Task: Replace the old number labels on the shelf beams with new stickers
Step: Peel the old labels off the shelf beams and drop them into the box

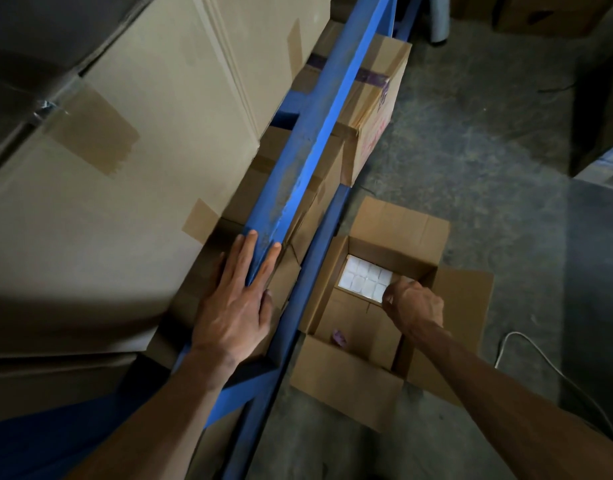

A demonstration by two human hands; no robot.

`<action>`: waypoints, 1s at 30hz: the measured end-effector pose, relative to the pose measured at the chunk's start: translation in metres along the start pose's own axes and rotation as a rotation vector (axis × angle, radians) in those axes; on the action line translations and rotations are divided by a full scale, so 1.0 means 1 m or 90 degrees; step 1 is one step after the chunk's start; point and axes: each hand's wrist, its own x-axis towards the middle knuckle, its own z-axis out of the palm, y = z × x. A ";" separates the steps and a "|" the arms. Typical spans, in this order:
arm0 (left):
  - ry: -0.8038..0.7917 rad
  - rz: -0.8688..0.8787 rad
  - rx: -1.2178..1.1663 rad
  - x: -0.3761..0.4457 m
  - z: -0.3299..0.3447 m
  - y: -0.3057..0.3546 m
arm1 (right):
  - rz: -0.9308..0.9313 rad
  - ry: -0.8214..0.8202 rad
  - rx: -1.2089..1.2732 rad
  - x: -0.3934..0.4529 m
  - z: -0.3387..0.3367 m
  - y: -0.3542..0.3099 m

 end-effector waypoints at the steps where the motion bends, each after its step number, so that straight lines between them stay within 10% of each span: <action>1: 0.002 0.003 -0.001 0.000 0.000 0.000 | 0.001 -0.004 0.017 0.000 0.001 -0.001; 15: 0.028 0.018 0.032 0.000 0.002 -0.001 | -0.142 -0.081 0.418 -0.036 -0.024 -0.010; 22: -0.134 -0.045 0.075 -0.010 -0.030 0.017 | -0.239 -0.027 0.450 -0.087 -0.084 -0.014; 30: 0.054 -0.116 0.029 -0.067 -0.145 0.080 | -0.369 0.055 0.546 -0.160 -0.211 -0.043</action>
